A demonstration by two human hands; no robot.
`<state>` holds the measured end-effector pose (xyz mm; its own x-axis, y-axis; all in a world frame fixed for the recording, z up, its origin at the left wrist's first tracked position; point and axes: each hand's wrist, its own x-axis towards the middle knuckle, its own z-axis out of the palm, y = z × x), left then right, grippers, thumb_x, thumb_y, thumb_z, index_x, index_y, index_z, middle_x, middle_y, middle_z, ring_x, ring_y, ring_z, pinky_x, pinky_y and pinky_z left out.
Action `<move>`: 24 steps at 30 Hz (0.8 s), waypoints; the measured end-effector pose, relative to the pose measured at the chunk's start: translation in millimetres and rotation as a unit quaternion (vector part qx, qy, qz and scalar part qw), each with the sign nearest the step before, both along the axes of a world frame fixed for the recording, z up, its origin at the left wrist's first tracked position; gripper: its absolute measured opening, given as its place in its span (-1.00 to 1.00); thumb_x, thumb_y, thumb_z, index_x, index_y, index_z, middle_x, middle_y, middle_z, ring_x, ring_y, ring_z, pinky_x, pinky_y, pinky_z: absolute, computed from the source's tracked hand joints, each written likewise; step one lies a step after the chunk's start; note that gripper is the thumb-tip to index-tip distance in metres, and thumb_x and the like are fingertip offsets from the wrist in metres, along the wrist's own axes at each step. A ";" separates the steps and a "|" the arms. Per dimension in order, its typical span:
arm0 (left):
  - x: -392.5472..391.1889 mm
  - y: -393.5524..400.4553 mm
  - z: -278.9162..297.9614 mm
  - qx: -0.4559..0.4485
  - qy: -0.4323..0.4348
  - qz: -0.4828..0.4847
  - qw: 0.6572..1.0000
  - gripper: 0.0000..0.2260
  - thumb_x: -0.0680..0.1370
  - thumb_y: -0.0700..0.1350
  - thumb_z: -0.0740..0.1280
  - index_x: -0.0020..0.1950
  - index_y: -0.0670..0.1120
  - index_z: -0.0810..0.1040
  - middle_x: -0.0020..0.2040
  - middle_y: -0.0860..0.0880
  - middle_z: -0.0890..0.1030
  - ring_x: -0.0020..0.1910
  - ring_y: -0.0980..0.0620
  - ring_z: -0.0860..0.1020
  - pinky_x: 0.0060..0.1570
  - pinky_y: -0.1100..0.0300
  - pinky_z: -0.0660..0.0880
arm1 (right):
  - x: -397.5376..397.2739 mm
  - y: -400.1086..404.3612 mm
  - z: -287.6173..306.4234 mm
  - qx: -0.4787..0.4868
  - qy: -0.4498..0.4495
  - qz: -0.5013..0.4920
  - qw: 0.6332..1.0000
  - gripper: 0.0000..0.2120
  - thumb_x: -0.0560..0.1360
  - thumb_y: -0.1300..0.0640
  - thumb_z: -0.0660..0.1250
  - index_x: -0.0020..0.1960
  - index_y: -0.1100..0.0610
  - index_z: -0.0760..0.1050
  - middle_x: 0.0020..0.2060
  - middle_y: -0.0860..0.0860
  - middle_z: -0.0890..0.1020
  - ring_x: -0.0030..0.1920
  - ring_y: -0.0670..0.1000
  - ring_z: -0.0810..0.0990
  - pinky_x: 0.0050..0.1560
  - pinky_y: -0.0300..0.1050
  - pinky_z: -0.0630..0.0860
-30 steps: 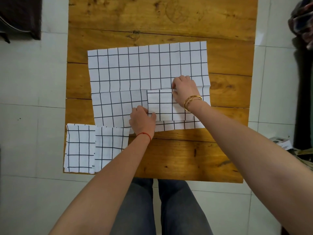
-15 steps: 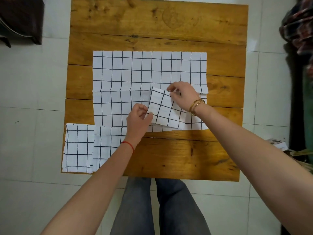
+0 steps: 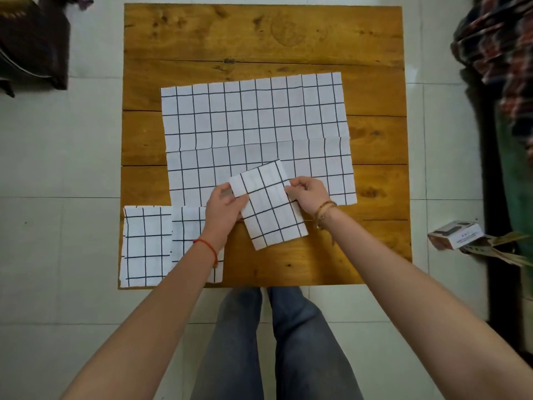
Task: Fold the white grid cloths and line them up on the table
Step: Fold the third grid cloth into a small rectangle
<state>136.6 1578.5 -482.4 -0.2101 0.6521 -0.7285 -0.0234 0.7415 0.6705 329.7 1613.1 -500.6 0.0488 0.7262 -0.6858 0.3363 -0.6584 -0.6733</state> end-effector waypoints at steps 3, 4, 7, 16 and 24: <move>-10.6 -21.4 -3.9 -0.016 0.049 -0.058 0.997 -0.53 0.52 -0.22 0.38 0.40 -0.07 0.36 0.13 -0.17 0.58 -0.01 -0.01 0.57 0.08 0.08 0.58 | -15.4 -32.0 -6.1 -0.034 -0.014 -0.052 0.998 -0.85 0.50 0.14 0.36 0.06 0.11 0.52 -0.07 0.03 0.58 -0.01 0.02 0.54 0.17 -0.07 0.49; -14.5 -27.5 -4.6 -0.019 0.063 -0.074 0.995 -0.53 0.51 -0.22 0.38 0.41 -0.08 0.36 0.17 -0.26 0.55 0.05 -0.08 0.57 0.14 0.02 0.56 | -20.8 -41.6 -7.7 -0.043 -0.013 -0.067 0.997 -0.81 0.51 0.16 0.35 0.11 0.17 0.53 -0.04 0.05 0.57 0.02 0.02 0.52 0.21 -0.08 0.47; -24.8 -42.0 -5.2 -0.025 0.091 -0.111 0.989 -0.54 0.52 -0.22 0.36 0.41 -0.08 0.38 0.16 -0.25 0.57 0.18 -0.15 0.55 0.21 -0.02 0.52 | -36.5 -66.2 -9.8 -0.056 -0.024 -0.100 0.993 -0.72 0.53 0.18 0.33 0.21 0.24 0.50 0.03 0.04 0.54 0.07 -0.01 0.48 0.23 -0.13 0.43; -42.5 -55.5 -12.2 -0.017 0.077 -0.186 0.979 -0.54 0.55 -0.22 0.33 0.44 -0.04 0.35 0.32 -0.03 0.51 0.17 0.08 0.49 -0.01 0.34 0.43 | -56.1 -101.6 -21.5 -0.024 -0.178 -0.019 0.984 -0.93 0.50 0.17 0.29 -0.11 0.14 0.41 -0.38 -0.06 0.43 -0.33 -0.06 0.41 -0.24 -0.19 0.41; -46.5 -61.9 -11.8 -0.006 0.120 -0.205 0.971 -0.60 0.56 -0.20 0.32 0.40 -0.08 0.40 0.30 -0.05 0.53 0.13 0.07 0.51 -0.13 0.43 0.40 | -64.9 -105.9 -7.1 -0.004 -0.321 0.187 0.928 -0.83 0.57 0.06 0.20 0.04 0.15 0.42 -0.18 0.06 0.56 -0.18 0.07 0.58 -0.18 -0.01 0.59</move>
<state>90.1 1516.6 -494.2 -0.0997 0.7087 -0.6984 0.4308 0.6634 0.6118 264.8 1507.2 -507.7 0.1947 0.7696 -0.6081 0.8733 -0.4182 -0.2497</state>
